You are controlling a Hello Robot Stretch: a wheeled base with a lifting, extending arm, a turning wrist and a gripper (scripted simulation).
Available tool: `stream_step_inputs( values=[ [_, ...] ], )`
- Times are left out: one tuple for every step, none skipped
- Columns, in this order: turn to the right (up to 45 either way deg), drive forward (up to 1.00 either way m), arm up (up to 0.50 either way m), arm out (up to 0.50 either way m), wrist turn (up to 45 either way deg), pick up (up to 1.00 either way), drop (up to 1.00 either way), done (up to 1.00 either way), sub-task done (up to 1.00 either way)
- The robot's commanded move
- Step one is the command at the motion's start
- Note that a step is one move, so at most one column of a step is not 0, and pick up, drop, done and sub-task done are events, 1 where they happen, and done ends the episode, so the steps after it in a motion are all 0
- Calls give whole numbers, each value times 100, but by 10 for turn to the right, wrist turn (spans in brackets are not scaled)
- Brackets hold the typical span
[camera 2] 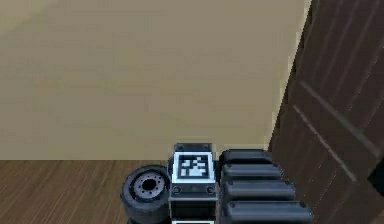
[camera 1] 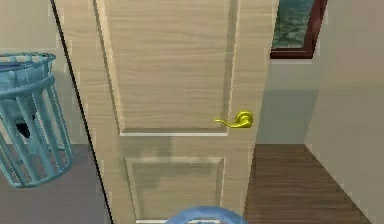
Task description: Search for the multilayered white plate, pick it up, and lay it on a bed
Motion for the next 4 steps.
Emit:
stream_step_inputs(
  values=[
    [0, 25, 0, 0, 0, 0, 0, 0, 0],
    [-450, 0, 0, 0, 0, 0, 0, 0, 0],
    [-60, 0, 0, 0, 0, 0, 0, 0, 0],
    [0, 55, 0, 0, 0, 0, 0, 0, 0]
  ],
)
